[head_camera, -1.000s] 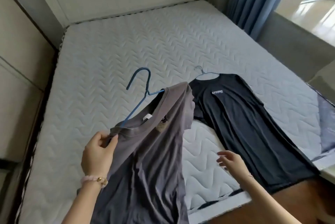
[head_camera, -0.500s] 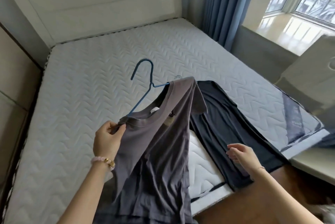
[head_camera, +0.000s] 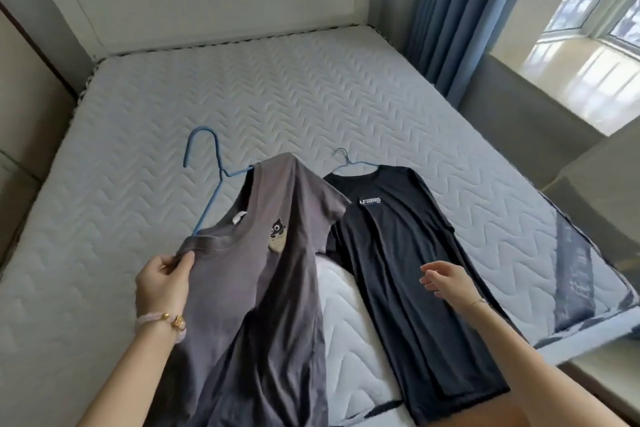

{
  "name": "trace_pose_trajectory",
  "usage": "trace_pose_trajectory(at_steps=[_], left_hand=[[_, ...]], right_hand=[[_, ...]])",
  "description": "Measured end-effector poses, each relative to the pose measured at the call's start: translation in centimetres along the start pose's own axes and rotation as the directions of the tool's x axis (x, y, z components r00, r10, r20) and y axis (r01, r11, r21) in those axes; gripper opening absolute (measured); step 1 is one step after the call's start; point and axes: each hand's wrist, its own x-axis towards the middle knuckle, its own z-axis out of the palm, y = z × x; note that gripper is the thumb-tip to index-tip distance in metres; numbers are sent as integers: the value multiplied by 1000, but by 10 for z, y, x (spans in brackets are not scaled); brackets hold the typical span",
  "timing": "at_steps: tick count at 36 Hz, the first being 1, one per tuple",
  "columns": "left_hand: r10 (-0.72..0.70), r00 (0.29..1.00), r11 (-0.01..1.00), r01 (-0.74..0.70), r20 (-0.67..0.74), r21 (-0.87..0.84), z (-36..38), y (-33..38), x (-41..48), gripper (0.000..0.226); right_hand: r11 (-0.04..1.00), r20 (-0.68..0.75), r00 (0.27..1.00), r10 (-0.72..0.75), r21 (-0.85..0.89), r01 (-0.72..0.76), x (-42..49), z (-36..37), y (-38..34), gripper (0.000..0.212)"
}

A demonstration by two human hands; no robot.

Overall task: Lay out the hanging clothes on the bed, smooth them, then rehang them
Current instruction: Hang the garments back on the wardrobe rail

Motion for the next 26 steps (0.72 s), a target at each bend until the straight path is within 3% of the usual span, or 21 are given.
trace_pose_trajectory(at_steps=[7, 13, 17, 20, 26], left_hand=[[-81, 991, 981, 98, -106, 170, 82, -7, 7, 32], [-139, 983, 962, 163, -119, 221, 168, -38, 15, 33], [-213, 975, 959, 197, 61, 202, 222, -70, 32, 41], [-252, 952, 942, 201, 175, 268, 261, -96, 43, 29], [-374, 839, 910, 251, 395, 329, 330, -145, 30, 30]], right_hand=[[992, 123, 990, -68, -100, 81, 138, -24, -29, 19], [967, 204, 971, -127, -191, 166, 257, -15, -48, 17], [960, 191, 969, -158, -202, 196, 329, 2, -57, 21], [950, 187, 966, -178, -223, 218, 377, 18, -58, 28], [905, 178, 960, -215, -332, 265, 451, 48, -53, 41]])
